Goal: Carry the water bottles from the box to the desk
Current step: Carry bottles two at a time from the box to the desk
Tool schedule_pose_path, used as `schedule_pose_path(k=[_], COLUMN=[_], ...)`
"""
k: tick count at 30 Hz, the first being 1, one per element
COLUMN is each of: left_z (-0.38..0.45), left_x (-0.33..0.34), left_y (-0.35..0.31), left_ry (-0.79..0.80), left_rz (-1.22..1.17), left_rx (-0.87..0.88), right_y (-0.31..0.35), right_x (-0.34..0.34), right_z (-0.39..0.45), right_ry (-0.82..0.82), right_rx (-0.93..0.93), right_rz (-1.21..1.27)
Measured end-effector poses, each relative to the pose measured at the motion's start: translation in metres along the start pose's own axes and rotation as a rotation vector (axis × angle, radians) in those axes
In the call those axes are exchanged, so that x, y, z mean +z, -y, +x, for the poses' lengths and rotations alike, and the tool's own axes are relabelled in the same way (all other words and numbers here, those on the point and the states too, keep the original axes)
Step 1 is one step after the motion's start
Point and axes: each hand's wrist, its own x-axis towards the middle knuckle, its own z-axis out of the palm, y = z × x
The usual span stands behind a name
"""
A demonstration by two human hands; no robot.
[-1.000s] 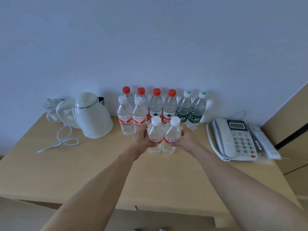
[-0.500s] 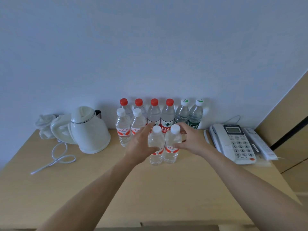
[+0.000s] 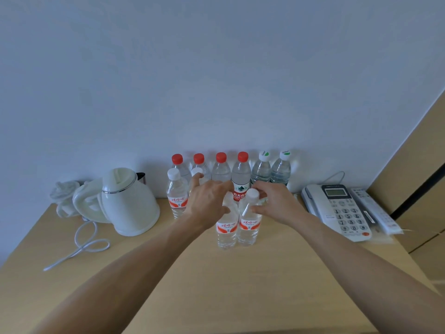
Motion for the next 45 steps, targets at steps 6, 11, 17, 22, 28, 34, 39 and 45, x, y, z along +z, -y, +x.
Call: schedule_pose_path(k=[6,11,17,22,28,34,39,45], left_z=[0.017,0.032,0.055,0.07,0.082,0.084,0.085,0.087], left_x=[0.001,0.002,0.004,-0.001,-0.006,-0.006,-0.007,-0.008], left_y=[0.003,0.009,0.014,0.016,0.021,0.027,0.034,0.039], left_ry=[0.046,0.056,0.084,0.148,0.178,0.179,0.152,0.16], left_rz=[0.013,0.061,0.093,0.161,0.219,0.212,0.173,0.174], left_rx=[-0.002,-0.014,-0.02,-0.048,-0.054,-0.09,-0.104,-0.134], right_y=[-0.001,0.004,0.012,0.011,0.013,0.016,0.013,0.016], right_x=[0.002,0.003,-0.002,-0.002,0.005,0.006,-0.002,-0.005], right_z=[0.002,0.01,0.031,0.046,0.058,0.068,0.068,0.075], right_ry=[-0.008,-0.021,-0.053,-0.082,-0.151,-0.136,-0.115,-0.096], right_rx=[0.005,0.028,0.055,0.055,0.033,0.031,0.043,0.063], right_rz=[0.039,0.03,-0.039,-0.078,-0.05,-0.087,-0.111,-0.169])
